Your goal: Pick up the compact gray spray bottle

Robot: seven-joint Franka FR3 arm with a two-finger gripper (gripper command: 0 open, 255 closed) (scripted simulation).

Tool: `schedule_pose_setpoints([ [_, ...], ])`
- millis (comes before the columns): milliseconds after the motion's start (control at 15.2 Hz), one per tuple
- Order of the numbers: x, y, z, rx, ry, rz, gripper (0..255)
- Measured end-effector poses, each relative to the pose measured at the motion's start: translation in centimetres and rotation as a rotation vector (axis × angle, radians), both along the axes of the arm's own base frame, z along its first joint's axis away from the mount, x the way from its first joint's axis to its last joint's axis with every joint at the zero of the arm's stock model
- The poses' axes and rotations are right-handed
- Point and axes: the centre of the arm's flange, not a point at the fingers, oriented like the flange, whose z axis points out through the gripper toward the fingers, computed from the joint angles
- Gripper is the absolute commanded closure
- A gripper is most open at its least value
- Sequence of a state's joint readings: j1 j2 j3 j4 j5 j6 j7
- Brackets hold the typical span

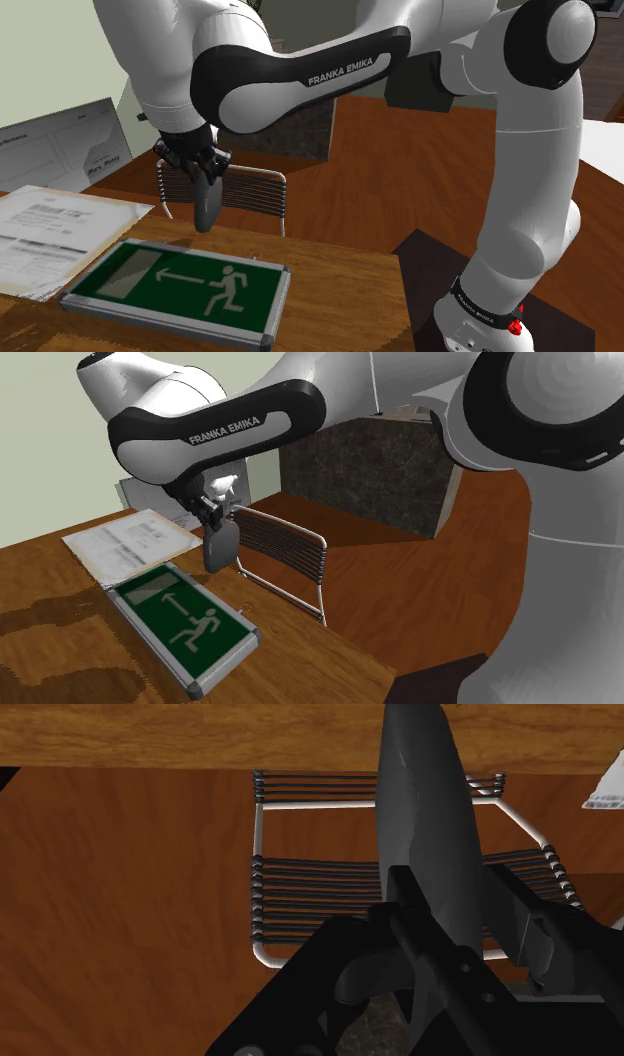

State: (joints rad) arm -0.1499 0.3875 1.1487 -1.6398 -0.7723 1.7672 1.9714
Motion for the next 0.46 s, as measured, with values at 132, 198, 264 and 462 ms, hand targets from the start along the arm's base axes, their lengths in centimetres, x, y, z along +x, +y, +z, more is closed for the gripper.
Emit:
schedule_pose_setpoints([
  [132, 0.0, 0.1, 1.1, 0.000, 0.000, 0.000, 255],
  [198, 0.1, 0.1, 1.7, 0.000, 0.000, 0.000, 255],
  [264, 0.1, 0.1, 2.2, 0.000, 0.000, 0.000, 255],
  [462, 0.2, 0.0, 3.5, 0.000, 0.000, 0.000, 255],
])
